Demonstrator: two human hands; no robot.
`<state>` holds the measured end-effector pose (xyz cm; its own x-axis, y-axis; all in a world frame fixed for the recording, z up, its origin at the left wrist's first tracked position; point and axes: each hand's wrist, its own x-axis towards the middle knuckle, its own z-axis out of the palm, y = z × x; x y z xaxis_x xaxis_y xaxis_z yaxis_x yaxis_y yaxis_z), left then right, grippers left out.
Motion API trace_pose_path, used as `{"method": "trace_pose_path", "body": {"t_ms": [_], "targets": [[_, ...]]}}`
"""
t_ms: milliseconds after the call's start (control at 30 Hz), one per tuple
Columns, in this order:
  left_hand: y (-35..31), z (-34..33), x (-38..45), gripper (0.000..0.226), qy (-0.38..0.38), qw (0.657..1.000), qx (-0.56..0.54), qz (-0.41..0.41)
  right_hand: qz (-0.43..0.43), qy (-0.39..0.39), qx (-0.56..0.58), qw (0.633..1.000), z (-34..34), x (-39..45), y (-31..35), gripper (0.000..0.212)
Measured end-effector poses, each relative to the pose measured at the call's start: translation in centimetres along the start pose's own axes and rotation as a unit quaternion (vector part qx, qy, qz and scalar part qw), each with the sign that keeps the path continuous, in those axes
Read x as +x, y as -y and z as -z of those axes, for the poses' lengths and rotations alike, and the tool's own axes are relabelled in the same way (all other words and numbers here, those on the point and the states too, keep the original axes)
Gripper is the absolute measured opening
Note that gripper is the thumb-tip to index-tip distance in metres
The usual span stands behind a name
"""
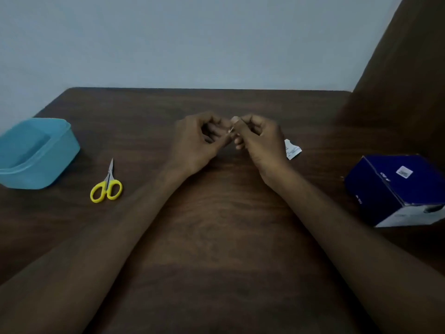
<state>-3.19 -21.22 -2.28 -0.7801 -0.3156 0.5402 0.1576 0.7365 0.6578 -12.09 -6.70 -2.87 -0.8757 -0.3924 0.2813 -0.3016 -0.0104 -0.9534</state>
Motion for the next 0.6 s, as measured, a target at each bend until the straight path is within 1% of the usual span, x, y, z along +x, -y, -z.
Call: {"method": "trace_pose_path", "body": {"t_ms": [100,233,333,400,467,600], "targets": [[0.6,0.0,0.4,0.017,0.007,0.999,-0.042,0.024,-0.025,0.017,0.041,0.999,0.2,-0.1,0.3,0.019],[1.0,-0.2,0.7,0.013,0.021,0.994,-0.098,0.044,-0.094,0.038,0.135,0.986,0.6,0.2,1.0,0.033],[1.2,-0.2,0.8,0.007,0.029,0.990,-0.125,0.055,-0.115,0.040,0.160,0.980,0.6,0.3,1.0,0.031],[1.5,-0.1,0.9,0.004,0.026,0.990,-0.121,0.067,-0.098,0.045,0.131,0.986,0.3,0.2,0.7,0.028],[1.5,-0.1,1.0,0.004,0.019,0.989,-0.121,0.082,-0.058,0.041,0.085,0.994,0.1,0.2,0.3,0.022],[1.2,0.2,1.1,0.008,0.012,0.970,-0.207,0.124,0.034,0.011,0.009,0.999,0.1,0.1,0.0,0.016]]}}
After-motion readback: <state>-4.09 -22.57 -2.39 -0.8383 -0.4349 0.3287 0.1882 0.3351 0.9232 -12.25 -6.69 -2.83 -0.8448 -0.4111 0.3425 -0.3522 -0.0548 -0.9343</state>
